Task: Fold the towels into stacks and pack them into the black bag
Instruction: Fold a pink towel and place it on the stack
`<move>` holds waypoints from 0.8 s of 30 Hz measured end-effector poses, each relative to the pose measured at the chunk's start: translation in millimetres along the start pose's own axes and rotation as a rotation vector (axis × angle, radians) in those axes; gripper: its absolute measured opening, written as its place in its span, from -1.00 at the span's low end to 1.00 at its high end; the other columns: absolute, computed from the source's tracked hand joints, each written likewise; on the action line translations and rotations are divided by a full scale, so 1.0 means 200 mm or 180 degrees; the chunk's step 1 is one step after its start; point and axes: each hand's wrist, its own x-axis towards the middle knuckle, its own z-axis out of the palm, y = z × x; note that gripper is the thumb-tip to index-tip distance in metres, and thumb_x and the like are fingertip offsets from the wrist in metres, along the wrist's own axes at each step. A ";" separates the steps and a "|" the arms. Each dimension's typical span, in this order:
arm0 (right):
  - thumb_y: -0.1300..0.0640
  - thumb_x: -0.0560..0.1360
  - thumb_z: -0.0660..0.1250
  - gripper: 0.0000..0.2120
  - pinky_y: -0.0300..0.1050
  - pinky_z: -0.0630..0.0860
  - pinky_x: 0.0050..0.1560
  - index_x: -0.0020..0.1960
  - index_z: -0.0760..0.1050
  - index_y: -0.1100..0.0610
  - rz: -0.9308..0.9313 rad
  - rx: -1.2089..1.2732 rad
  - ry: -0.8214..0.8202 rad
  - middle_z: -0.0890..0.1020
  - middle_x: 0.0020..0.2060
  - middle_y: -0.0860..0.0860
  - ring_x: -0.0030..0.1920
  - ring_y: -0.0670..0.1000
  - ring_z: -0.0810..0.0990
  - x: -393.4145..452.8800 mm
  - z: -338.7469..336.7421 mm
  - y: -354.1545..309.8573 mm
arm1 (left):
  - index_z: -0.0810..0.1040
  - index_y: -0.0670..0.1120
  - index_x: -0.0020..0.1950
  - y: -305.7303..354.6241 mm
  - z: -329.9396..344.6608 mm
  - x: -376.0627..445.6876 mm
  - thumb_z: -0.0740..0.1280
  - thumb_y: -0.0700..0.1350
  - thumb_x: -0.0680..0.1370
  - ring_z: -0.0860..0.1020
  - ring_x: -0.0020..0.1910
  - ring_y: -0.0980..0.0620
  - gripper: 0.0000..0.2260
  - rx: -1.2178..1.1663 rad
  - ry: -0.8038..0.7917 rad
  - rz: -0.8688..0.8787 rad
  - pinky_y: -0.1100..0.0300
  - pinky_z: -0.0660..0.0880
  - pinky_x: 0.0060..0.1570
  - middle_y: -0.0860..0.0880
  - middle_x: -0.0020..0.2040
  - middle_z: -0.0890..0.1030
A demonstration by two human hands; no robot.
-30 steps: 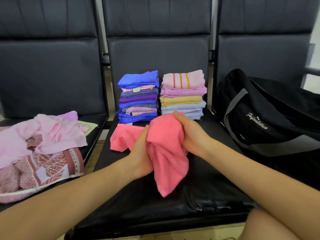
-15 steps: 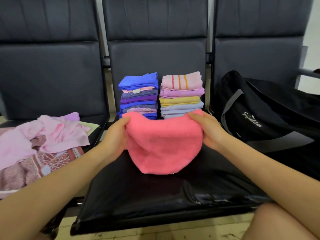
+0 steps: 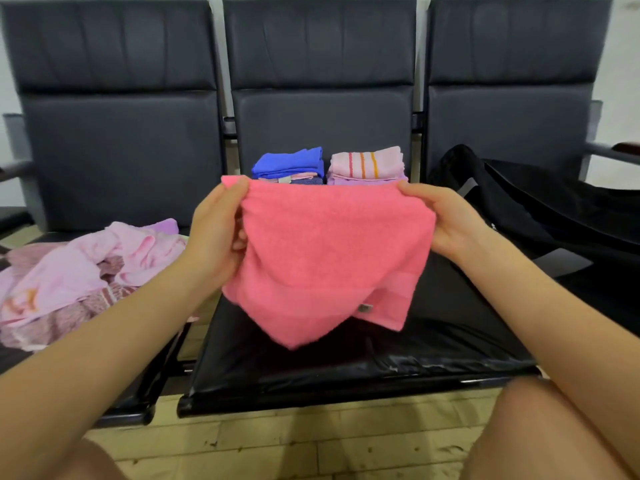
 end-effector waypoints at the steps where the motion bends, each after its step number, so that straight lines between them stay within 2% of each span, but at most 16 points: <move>1: 0.28 0.50 0.29 -0.67 -0.15 0.62 -0.03 0.26 0.50 0.25 0.0020 -0.0051 0.0025 0.66 0.03 0.13 -0.01 0.03 0.65 0.03 -0.01 0.02 | 0.33 0.00 -0.35 0.00 0.00 0.01 0.27 -0.03 0.59 0.18 -0.60 0.16 -0.68 0.0026 0.0081 -0.0036 0.34 0.12 -0.63 0.08 -0.53 0.26; 3: 0.32 0.51 0.28 -0.67 -0.13 0.62 -0.02 0.27 0.49 0.26 0.0086 -0.0248 0.0220 0.63 0.12 0.17 0.09 0.08 0.62 0.11 -0.05 0.08 | 0.31 -0.02 -0.34 -0.06 -0.01 0.02 0.29 -0.08 0.59 0.25 -0.63 0.17 -0.68 0.0270 0.0196 -0.0126 0.35 0.16 -0.64 0.08 -0.58 0.31; 5: 0.36 0.48 0.30 -0.74 -0.11 0.62 -0.07 0.16 0.54 0.26 0.0148 -0.0463 0.0586 0.62 0.06 0.19 0.00 0.09 0.62 0.18 -0.11 0.18 | 0.39 -0.09 -0.25 -0.18 -0.04 0.03 0.31 -0.12 0.59 0.41 -0.61 0.16 -0.77 0.0473 0.0238 -0.0373 0.34 0.33 -0.62 0.04 -0.55 0.46; 7: 0.35 0.35 0.40 -0.84 -0.06 0.53 -0.14 -0.07 0.56 0.29 0.0118 -0.1069 0.1047 0.58 -0.14 0.28 -0.17 0.07 0.54 0.25 -0.18 0.32 | 0.49 -0.20 -0.08 -0.33 -0.08 0.05 0.33 -0.14 0.57 0.57 -0.43 0.08 -0.87 0.0790 0.0176 -0.0803 0.30 0.54 -0.44 -0.11 -0.29 0.60; 8: 0.34 0.30 0.42 -0.79 -0.06 0.44 -0.16 -0.07 0.54 0.35 0.0074 -0.1589 0.1262 0.53 -0.18 0.35 -0.18 0.09 0.49 0.27 -0.21 0.38 | 0.51 -0.23 0.02 -0.40 -0.10 0.07 0.34 -0.13 0.56 0.61 -0.29 0.02 -0.84 0.1100 0.0073 -0.0946 0.22 0.61 -0.27 -0.18 -0.13 0.62; 9: 0.31 0.32 0.43 -0.67 -0.09 0.40 -0.11 0.06 0.52 0.39 0.0084 -0.2196 0.1371 0.51 -0.09 0.41 -0.11 0.09 0.48 0.29 -0.25 0.44 | 0.51 -0.21 0.09 -0.46 -0.13 0.07 0.35 -0.10 0.54 0.61 -0.15 -0.03 -0.79 0.1601 -0.0100 -0.0958 0.12 0.61 -0.08 -0.19 0.00 0.62; 10: 0.25 0.38 0.41 -0.57 -0.10 0.42 0.00 0.23 0.48 0.32 0.0172 -0.2958 0.1368 0.52 0.05 0.36 0.02 0.11 0.49 0.30 -0.28 0.49 | 0.50 -0.14 0.12 -0.49 -0.14 0.06 0.37 -0.06 0.53 0.58 -0.03 -0.03 -0.76 0.2300 -0.0397 -0.0789 0.07 0.56 0.06 -0.12 0.05 0.60; 11: 0.18 0.43 0.37 -0.52 -0.08 0.42 0.15 0.33 0.41 0.21 0.0257 -0.3816 0.1261 0.49 0.18 0.28 0.18 0.15 0.46 0.29 -0.30 0.53 | 0.49 -0.07 0.12 -0.50 -0.14 0.04 0.39 -0.02 0.51 0.55 0.01 0.01 -0.76 0.2979 -0.0785 -0.0457 0.10 0.50 0.11 -0.03 0.05 0.58; 13: 0.10 0.45 0.35 -0.56 -0.04 0.36 0.25 0.32 0.42 0.09 -0.0032 -0.5003 0.0737 0.45 0.22 0.16 0.30 0.18 0.38 0.25 -0.29 0.56 | 0.53 -0.02 0.04 -0.49 -0.12 -0.03 0.42 0.02 0.49 0.53 -0.03 0.11 -0.80 0.3582 -0.1657 0.0289 0.20 0.44 0.03 0.07 -0.03 0.56; 14: 0.10 0.45 0.36 -0.66 -0.04 0.38 0.23 0.22 0.49 0.07 -0.0334 -0.5157 0.0384 0.50 0.15 0.11 0.24 0.13 0.43 0.23 -0.26 0.56 | 0.55 -0.02 -0.03 -0.47 -0.11 -0.08 0.42 0.03 0.49 0.52 -0.08 0.15 -0.83 0.3592 -0.2024 0.0431 0.23 0.44 -0.01 0.10 -0.07 0.57; 16: 0.10 0.47 0.38 -0.92 -0.07 0.48 0.10 -0.04 0.55 0.06 -0.0619 -0.4793 -0.0294 0.59 -0.11 -0.01 -0.06 -0.04 0.55 0.14 -0.18 0.55 | 0.58 -0.02 -0.04 -0.45 -0.11 -0.15 0.43 0.12 0.46 0.51 -0.07 0.16 -0.76 0.3520 -0.2712 0.0429 0.25 0.44 -0.02 0.12 -0.06 0.58; 18: 0.02 0.49 0.41 -0.85 -0.14 0.47 -0.10 -0.21 0.52 0.04 -0.0462 -0.4615 -0.1023 0.54 -0.35 -0.11 -0.33 -0.17 0.46 0.03 -0.10 0.56 | 0.56 0.02 0.05 -0.47 -0.16 -0.20 0.39 0.27 0.37 0.45 -0.02 0.18 -0.59 0.3815 -0.3442 0.0733 0.31 0.41 0.03 0.15 0.01 0.53; 19: -0.04 0.48 0.42 -0.80 -0.18 0.43 -0.19 -0.25 0.50 0.01 -0.0315 -0.4625 -0.1407 0.50 -0.40 -0.13 -0.37 -0.16 0.41 -0.02 -0.06 0.56 | 0.53 0.03 0.09 -0.49 -0.19 -0.21 0.36 0.30 0.35 0.41 0.01 0.20 -0.54 0.3958 -0.3716 0.0960 0.33 0.38 0.03 0.15 0.03 0.49; 21: -0.13 0.40 0.47 -0.73 -0.16 0.39 -0.21 -0.20 0.46 0.00 -0.0157 -0.4898 -0.2086 0.48 -0.35 -0.12 -0.33 -0.12 0.39 -0.11 -0.02 0.59 | 0.50 0.01 0.10 -0.54 -0.24 -0.22 0.33 0.25 0.39 0.37 0.00 0.21 -0.58 0.4015 -0.3834 0.1269 0.31 0.35 0.00 0.12 0.03 0.46; 23: -0.21 0.37 0.46 -0.60 -0.09 0.38 -0.15 -0.05 0.43 0.06 -0.0268 -0.5558 -0.2497 0.49 -0.18 -0.09 -0.19 -0.03 0.43 -0.16 -0.01 0.65 | 0.50 0.00 0.00 -0.55 -0.26 -0.23 0.26 0.17 0.48 0.37 -0.10 0.27 -0.73 0.3823 -0.3552 0.1440 0.32 0.34 -0.09 0.15 -0.07 0.47; 24: -0.20 0.40 0.43 -0.59 -0.06 0.36 -0.14 0.00 0.41 0.08 -0.0406 -0.5925 -0.2533 0.48 -0.13 -0.08 -0.15 0.01 0.43 -0.18 -0.01 0.68 | 0.48 0.02 -0.06 -0.55 -0.26 -0.22 0.23 0.12 0.53 0.38 -0.16 0.29 -0.80 0.3773 -0.3370 0.1446 0.37 0.32 -0.16 0.21 -0.15 0.45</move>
